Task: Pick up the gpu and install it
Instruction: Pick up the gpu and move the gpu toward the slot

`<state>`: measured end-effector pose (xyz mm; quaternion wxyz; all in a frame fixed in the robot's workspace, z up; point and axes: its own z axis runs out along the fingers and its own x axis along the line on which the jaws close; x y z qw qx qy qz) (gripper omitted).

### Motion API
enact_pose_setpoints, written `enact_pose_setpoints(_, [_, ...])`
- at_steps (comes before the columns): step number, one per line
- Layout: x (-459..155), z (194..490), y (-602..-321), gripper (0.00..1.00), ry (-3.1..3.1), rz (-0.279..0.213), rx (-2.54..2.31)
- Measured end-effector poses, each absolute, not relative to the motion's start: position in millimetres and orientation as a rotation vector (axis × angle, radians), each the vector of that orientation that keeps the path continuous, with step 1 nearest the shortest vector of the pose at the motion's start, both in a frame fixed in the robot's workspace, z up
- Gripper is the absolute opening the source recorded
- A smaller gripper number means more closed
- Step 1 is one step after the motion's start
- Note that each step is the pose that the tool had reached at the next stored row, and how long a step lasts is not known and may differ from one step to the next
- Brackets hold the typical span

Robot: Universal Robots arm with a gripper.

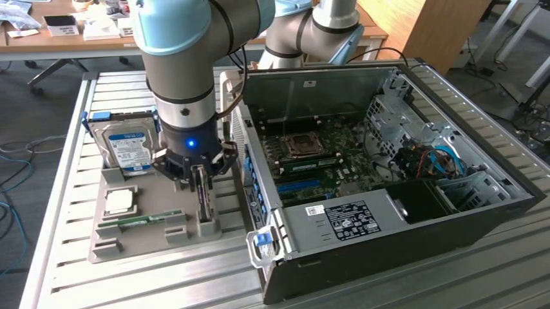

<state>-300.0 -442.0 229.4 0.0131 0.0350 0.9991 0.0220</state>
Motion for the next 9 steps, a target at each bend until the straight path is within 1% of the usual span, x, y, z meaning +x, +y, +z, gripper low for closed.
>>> enact_pose_setpoints(1, [-300.0, 229.4, -442.0, 0.40, 3.113, 0.069, 0.109])
enact_pose_setpoints(2, [-300.0, 229.4, -442.0, 0.33, 3.113, 0.069, 0.109])
enact_pose_setpoints(9, [-300.0, 229.4, -442.0, 0.33, 3.113, 0.069, 0.109])
